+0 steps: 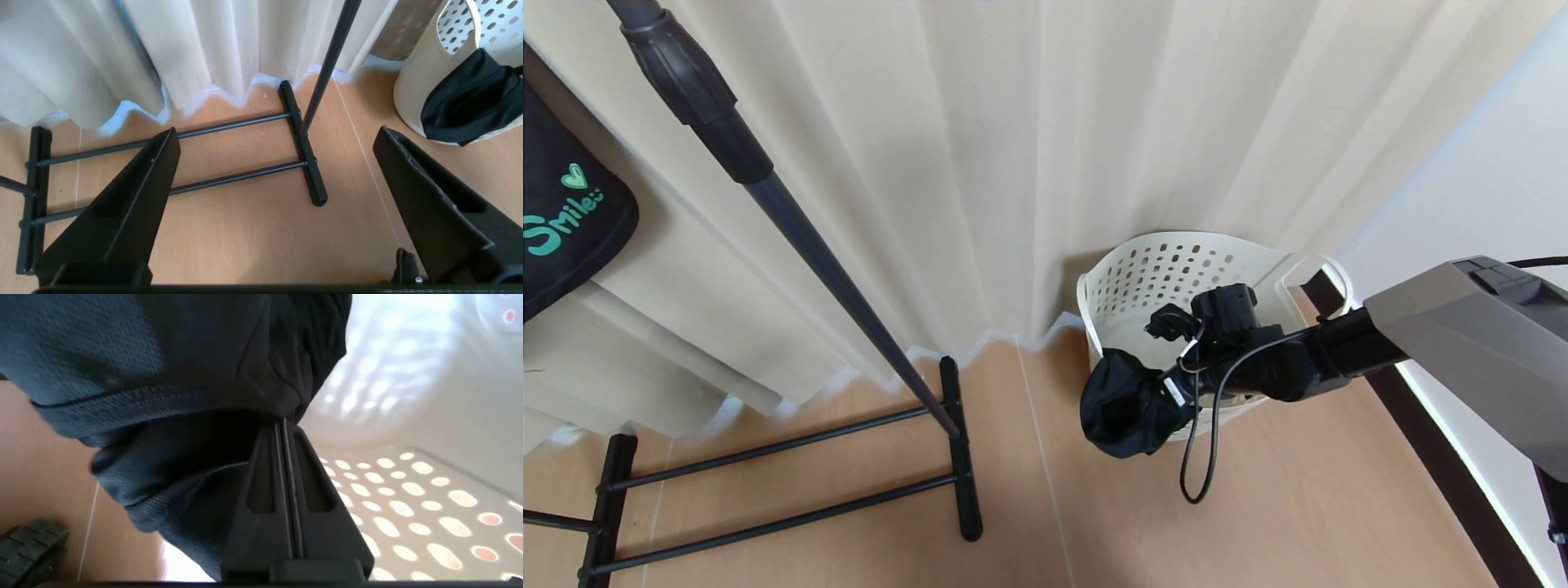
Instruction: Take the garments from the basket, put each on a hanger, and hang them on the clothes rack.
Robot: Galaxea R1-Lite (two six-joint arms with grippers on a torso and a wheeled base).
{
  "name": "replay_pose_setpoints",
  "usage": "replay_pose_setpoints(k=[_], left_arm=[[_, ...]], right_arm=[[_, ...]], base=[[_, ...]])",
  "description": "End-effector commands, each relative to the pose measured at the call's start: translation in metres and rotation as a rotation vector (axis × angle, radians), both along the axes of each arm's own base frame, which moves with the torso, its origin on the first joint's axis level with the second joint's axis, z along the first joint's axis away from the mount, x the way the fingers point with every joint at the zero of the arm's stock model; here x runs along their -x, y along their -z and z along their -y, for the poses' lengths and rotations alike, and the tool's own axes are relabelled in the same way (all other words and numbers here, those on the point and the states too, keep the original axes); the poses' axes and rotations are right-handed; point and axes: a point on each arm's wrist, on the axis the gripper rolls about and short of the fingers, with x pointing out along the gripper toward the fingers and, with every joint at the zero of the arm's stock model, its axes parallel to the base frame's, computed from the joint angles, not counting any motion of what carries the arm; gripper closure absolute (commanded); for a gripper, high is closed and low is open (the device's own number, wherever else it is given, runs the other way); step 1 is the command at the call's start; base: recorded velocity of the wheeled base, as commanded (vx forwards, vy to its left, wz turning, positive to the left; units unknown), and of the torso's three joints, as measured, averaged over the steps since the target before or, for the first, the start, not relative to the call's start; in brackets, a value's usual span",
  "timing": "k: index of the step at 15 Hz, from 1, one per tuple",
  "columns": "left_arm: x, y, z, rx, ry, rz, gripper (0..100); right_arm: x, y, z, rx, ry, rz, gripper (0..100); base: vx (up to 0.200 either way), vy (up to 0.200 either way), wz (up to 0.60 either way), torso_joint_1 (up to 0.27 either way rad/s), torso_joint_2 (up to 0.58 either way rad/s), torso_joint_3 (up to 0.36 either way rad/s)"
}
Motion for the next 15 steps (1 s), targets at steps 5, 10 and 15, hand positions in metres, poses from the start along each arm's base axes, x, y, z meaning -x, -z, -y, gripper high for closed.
replay_pose_setpoints(k=[5, 10, 15], left_arm=[[0.000, 0.000, 0.000, 0.001, 0.000, 0.001, 0], [0.000, 0.000, 0.000, 0.001, 0.000, 0.001, 0], [0.000, 0.000, 0.000, 0.001, 0.000, 0.001, 0]], right_arm=[[0.015, -0.041, 0.005, -0.031, 0.001, 0.069, 100], [0.030, -0.056, 0.000, -0.053, -0.014, 0.092, 100], [0.076, -0.089, -0.014, -0.100, -0.094, 0.211, 100]], base=[[0.000, 0.000, 0.00, 0.000, 0.00, 0.000], [0.000, 0.000, 0.00, 0.000, 0.00, 0.000], [0.000, 0.000, 0.00, 0.000, 0.00, 0.000]])
